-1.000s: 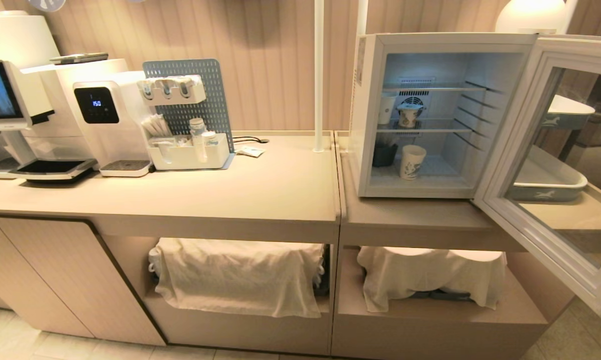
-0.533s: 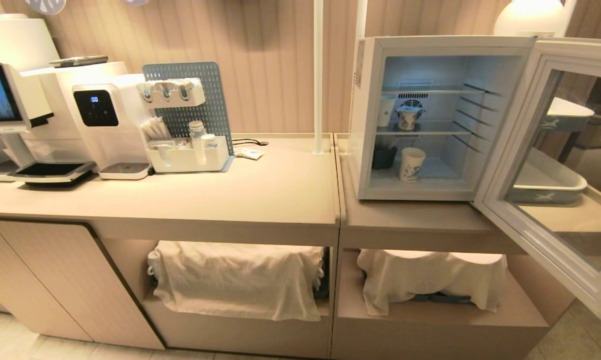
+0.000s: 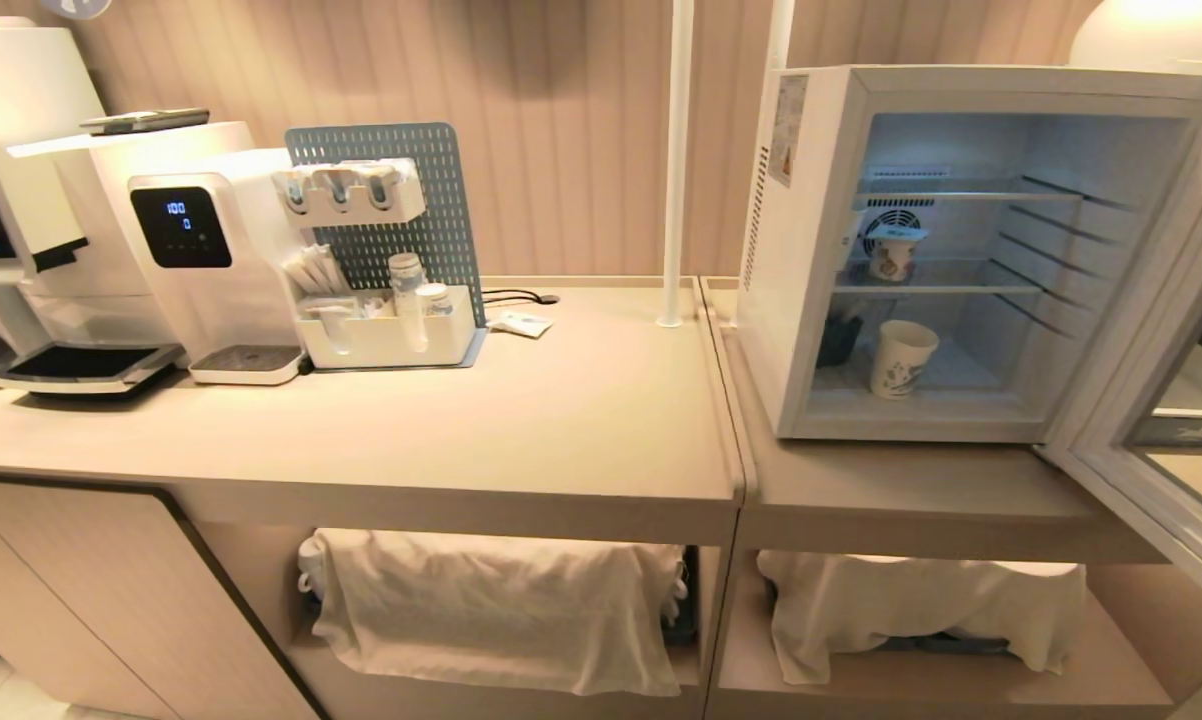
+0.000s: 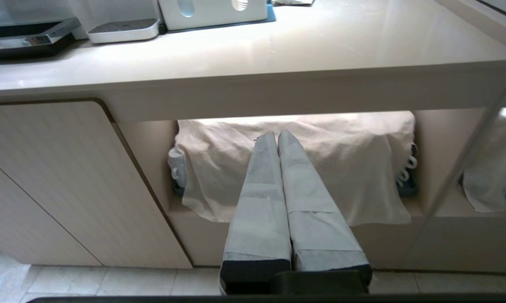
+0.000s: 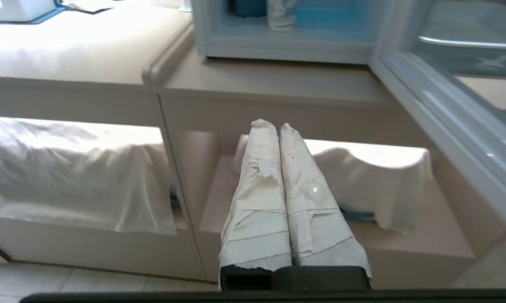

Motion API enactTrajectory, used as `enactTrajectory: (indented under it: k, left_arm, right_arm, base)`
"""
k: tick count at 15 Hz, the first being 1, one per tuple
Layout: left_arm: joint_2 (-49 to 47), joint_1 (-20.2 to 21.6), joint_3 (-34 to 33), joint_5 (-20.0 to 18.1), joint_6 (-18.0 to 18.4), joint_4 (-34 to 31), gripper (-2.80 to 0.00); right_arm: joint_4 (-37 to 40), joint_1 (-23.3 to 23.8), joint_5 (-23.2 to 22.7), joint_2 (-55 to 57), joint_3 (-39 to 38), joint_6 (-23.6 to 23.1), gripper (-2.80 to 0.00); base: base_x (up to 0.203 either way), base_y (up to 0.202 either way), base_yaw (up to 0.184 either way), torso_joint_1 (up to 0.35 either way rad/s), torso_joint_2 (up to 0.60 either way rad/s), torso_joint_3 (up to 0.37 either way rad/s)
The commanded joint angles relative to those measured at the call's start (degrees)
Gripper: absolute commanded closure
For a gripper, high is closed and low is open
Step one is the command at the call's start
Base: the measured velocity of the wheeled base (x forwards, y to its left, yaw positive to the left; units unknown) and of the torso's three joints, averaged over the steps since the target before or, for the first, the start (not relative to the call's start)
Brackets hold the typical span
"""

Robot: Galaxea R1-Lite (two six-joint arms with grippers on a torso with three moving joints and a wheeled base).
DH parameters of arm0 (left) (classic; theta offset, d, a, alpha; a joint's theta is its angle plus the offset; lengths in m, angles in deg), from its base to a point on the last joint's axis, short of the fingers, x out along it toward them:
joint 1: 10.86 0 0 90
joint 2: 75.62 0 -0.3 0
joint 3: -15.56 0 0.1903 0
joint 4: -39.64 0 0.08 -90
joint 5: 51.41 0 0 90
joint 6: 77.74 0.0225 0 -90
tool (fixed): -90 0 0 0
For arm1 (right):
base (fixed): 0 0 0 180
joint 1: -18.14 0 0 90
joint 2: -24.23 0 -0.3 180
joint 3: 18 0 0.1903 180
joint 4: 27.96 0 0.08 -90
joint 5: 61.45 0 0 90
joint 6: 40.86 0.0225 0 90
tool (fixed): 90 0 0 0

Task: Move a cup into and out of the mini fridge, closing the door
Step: Take the paper cup out of the freezer

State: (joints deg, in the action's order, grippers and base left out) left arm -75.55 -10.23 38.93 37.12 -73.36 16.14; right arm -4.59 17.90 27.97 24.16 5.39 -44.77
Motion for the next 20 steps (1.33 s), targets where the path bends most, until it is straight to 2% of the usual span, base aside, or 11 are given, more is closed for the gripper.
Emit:
enactTrajectory:
  k: [1,4,20]
  left_arm:
    - [-0.07,0.07,0.0,-0.2,0.19,0.04,0.0]
    - [-0.07,-0.02,0.0,0.15,-0.04,-0.22,0.0]
    - [-0.07,-0.02,0.0,0.5,-0.33,-0.05,0.0]
  right_arm:
    - [0.0,0.05,-0.04,0.07,-0.02,-0.04,0.0]
    - [0.0,-0.02,-0.02,0.07,0.05,0.04,0.0]
    - [1.02,0.0,-0.28,0.11,1.13,-0.8,0.0]
  base:
    - [0.194,0.194,-0.001,0.002,0.0,0.003]
    - [0.12,0.128,0.003,0.006,0.01,-0.002]
    - [0.0,0.0,0.0,0.0,0.0,0.0]
